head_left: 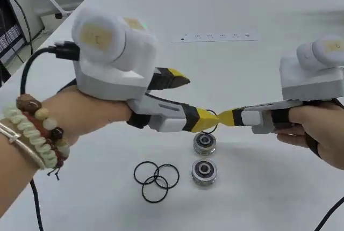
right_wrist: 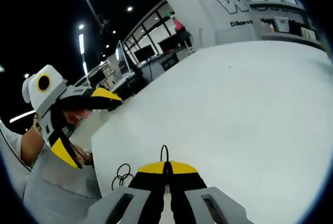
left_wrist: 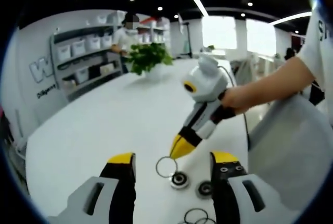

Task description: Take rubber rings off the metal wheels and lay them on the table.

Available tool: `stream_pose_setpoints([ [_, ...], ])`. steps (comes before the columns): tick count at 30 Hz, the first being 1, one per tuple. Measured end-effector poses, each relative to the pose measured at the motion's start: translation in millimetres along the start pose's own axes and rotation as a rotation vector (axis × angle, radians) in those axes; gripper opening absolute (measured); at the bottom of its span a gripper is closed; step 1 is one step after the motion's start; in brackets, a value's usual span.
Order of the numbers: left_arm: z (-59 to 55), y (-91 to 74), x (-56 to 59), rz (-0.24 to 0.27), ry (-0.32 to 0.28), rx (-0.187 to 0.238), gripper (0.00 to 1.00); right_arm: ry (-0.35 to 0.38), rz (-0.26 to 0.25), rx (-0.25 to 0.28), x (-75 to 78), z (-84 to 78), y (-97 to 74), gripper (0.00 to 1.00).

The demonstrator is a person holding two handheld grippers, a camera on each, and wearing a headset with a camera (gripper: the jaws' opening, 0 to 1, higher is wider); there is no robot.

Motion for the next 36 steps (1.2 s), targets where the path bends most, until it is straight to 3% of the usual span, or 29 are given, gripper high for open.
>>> stream_pose_setpoints([
  [6,21.0,-33.0,-2.5,0.032,0.062,0.015,0.62,0.004,0.004,0.043,-3.7,11.2,-2.7,0.0],
  [10,29.1,-53.0,-2.5,0.054,0.093,0.023,0.64,0.0,0.013,0.07,-7.7,18.6,-4.3,0.0],
  [17,33.5,-90.0,-2.3,0.102,0.119,0.038,0.69,-0.01,0.033,0.108,-15.2,29.8,-5.6,0.0],
  [19,32.0,-99.9,-7.2,0.127,0.108,0.043,0.69,-0.011,0.04,0.116,-18.0,32.5,-5.8,0.0],
  [29,19.4,-133.9,4.6,0.157,0.067,0.057,0.75,-0.018,0.077,0.159,-32.2,45.1,-6.6,0.0],
  [32,12.9,-142.7,7.0,0.179,0.04,0.067,0.77,-0.019,0.091,0.165,-37.1,47.0,-6.0,0.0],
  [36,-5.0,-152.9,9.3,0.222,0.009,0.037,0.77,-0.028,0.117,0.162,-46.3,46.6,-2.9,0.0],
])
Point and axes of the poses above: the centre of the closed fingertips' face, and the gripper's own axes: y roughly forward along the fingers, x roughly to its right, z roughly out of its top, the point moved 4 cm from there along -y, roughly backward along the fingers, and after that the axes turned 14 degrees about x, right-handed, at the moved point
